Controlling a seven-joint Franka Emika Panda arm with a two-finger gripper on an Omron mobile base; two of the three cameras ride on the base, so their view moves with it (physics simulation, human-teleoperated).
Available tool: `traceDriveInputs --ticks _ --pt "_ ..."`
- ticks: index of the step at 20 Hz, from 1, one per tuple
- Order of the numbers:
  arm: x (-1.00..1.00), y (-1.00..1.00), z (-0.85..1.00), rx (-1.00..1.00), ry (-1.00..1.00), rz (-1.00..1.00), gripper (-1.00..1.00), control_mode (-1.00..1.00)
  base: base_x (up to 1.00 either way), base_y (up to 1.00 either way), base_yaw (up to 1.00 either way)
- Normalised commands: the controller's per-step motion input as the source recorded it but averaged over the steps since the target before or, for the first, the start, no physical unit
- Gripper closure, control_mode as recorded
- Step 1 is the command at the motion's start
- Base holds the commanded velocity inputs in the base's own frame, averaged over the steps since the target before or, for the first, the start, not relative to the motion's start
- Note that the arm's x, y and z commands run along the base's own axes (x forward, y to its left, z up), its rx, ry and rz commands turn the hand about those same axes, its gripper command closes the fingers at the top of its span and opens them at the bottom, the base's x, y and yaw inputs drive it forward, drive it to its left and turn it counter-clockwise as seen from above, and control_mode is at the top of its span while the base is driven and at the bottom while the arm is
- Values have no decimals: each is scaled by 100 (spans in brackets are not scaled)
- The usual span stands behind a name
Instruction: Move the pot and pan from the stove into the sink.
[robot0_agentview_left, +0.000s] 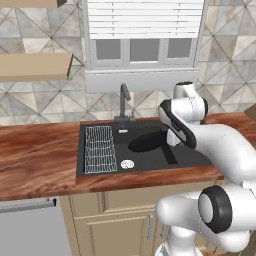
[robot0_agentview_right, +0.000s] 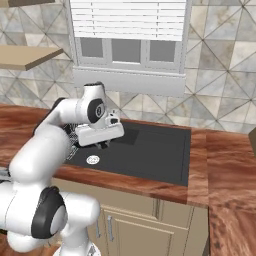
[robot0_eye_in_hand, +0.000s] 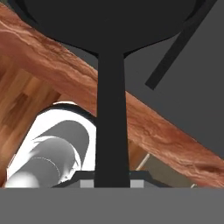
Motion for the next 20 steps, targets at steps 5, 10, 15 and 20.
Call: traceDriveInputs --ticks 5,10,15,20 --pt "37 0 -25 -7 2 6 100 -100 0 0 0" --pt "42 0 -28 -4 0 6 100 -100 0 0 0" --pt "25 -1 -22 0 -1 12 100 -100 0 0 0" --pt "10 -4 -17 3 -6 14 100 -100 0 0 0"
